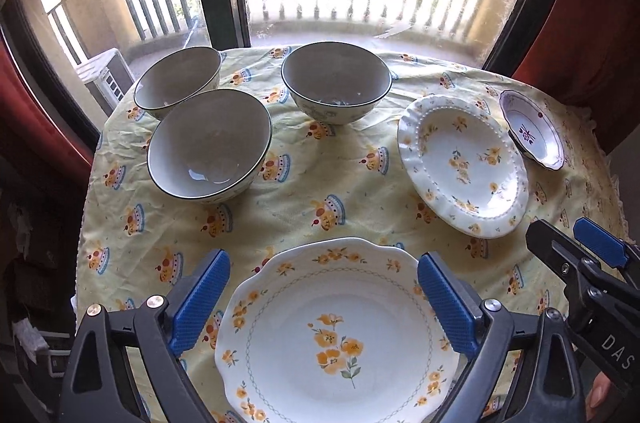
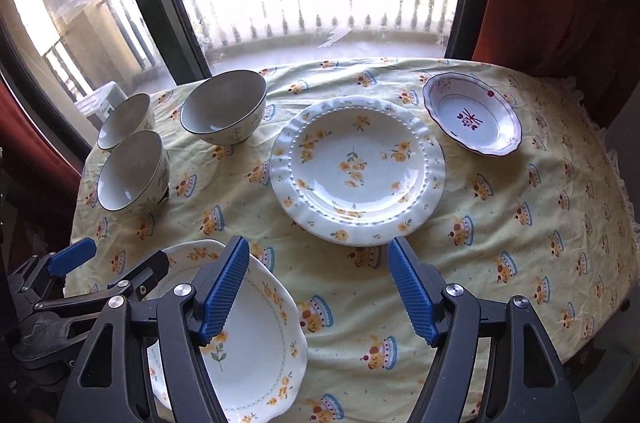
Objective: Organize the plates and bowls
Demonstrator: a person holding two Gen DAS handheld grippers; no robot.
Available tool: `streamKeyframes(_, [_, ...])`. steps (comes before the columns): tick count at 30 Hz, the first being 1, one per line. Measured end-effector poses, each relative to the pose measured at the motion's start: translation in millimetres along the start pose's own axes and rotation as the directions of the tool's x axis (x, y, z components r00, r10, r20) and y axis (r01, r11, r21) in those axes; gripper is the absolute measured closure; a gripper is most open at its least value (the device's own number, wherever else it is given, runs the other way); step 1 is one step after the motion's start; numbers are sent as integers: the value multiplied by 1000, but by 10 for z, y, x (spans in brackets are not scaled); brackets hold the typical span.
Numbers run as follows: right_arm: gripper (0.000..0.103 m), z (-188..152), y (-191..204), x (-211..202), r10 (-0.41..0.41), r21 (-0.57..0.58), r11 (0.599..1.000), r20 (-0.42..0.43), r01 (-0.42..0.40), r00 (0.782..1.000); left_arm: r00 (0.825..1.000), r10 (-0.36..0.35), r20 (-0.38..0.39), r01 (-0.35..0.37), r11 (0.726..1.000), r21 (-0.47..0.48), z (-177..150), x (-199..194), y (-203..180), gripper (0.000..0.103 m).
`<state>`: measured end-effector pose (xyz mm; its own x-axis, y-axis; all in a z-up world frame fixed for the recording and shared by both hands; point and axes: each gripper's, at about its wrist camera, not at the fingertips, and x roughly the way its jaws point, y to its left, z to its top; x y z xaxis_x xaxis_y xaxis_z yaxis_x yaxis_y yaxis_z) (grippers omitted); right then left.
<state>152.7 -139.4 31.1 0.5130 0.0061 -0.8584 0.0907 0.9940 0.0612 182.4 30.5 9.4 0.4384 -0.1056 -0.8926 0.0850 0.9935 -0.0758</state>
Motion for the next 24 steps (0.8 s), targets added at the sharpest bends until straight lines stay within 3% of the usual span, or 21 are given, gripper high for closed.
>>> streamKeyframes(16, [28, 718, -769, 586, -7, -33, 999, 4, 7, 1000, 998, 55, 8, -55, 998, -35, 611, 557, -709, 9])
streamKeyframes(24, [28, 843, -1019, 1156, -7, 21, 1000, -71, 8, 997, 997, 73, -20, -74, 996, -55, 817, 1063, -869, 13])
